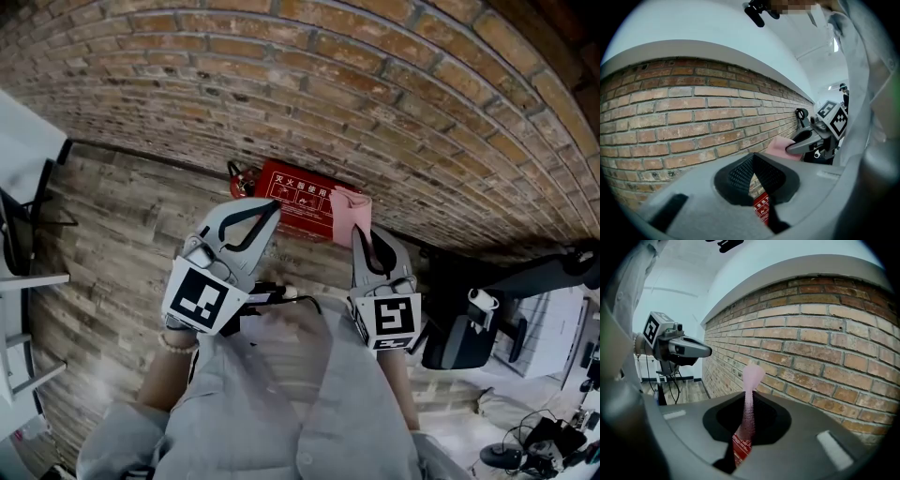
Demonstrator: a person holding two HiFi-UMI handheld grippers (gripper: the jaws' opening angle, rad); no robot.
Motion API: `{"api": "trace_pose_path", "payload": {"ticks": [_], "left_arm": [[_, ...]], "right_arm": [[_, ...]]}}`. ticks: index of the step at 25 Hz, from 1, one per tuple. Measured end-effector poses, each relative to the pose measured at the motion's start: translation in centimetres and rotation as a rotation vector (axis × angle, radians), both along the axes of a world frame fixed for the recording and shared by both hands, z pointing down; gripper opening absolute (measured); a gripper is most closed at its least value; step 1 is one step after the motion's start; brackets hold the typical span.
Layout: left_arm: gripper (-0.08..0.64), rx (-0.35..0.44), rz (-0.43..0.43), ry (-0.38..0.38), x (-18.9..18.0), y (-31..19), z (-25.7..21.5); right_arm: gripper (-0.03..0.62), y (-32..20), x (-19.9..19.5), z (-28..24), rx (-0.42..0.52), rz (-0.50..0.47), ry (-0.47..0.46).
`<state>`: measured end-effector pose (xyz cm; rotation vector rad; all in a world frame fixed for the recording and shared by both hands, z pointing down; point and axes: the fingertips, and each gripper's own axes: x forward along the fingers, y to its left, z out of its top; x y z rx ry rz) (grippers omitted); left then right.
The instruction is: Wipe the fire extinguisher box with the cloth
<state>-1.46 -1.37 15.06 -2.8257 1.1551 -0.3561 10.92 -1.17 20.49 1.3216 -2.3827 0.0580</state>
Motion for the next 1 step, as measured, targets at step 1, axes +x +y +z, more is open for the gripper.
{"api": "trace_pose_path", "payload": {"ticks": [1], "left_arm": [[-0.002,0.000,0.001,-0.002,0.08,-0.02,0.00]], "right_arm": [[0.028,0.01,0.09,0.07,-0.002,0.001,0.000]]}}
